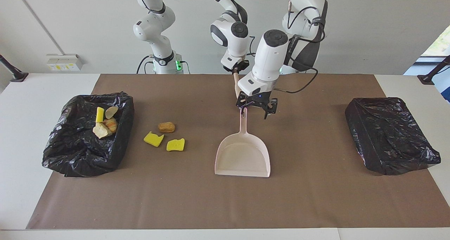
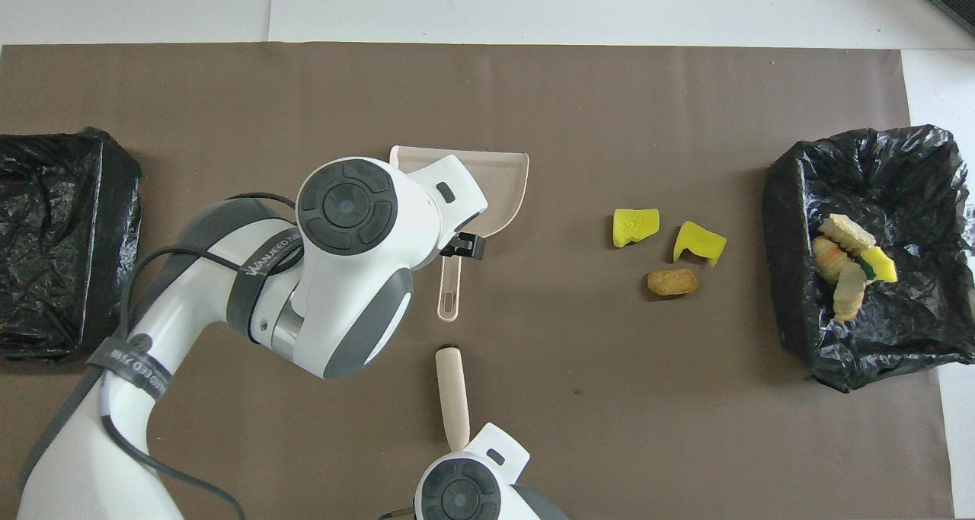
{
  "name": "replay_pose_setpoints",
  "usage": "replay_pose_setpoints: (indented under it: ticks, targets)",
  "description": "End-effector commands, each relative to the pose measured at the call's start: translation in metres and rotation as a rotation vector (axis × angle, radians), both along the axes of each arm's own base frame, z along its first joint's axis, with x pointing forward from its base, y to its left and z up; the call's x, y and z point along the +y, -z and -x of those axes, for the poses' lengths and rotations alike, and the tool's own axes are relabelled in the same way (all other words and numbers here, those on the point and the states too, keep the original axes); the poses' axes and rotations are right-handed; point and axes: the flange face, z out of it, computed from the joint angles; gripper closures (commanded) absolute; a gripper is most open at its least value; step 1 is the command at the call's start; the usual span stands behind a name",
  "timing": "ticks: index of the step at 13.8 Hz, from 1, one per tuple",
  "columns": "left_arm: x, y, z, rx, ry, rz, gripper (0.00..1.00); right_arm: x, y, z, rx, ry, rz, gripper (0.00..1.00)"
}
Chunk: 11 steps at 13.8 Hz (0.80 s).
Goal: Sweep and dump trash in bin
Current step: 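Reach the left gripper to the dustpan handle and grasp it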
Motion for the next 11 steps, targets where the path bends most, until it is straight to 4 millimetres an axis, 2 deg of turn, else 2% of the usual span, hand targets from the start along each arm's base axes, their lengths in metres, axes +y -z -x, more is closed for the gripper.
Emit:
replay_pose_setpoints:
  ticks: [1, 4, 8, 9, 10, 11]
  targets:
    - [-0.011, 0.033, 0.007, 0.009, -0.008, -0.018, 0.00, -0.001, 0.003, -0.004, 0.006, 0.021, -0.022, 1.00]
    - [-0.006, 0.061, 0.020, 0.017, -0.004, -0.025, 0.00, -0.002, 0.000, -0.003, 0.023, -0.022, 0.007, 1.00]
    - [-0.005, 0.073, 0.021, 0.030, -0.033, -0.031, 0.00, -0.019, -0.005, -0.009, 0.042, -0.093, 0.097, 1.00]
    - [-0.007, 0.075, 0.021, 0.025, -0.052, -0.024, 0.06, -0.026, -0.009, -0.015, 0.048, -0.099, 0.117, 1.00]
    - [-0.008, 0.076, 0.021, 0.024, -0.056, -0.022, 0.16, -0.037, -0.016, -0.022, 0.054, -0.128, 0.133, 1.00]
    - [-0.008, 0.075, 0.020, 0.021, -0.057, -0.018, 0.36, -0.053, -0.026, -0.030, 0.071, -0.156, 0.144, 1.00]
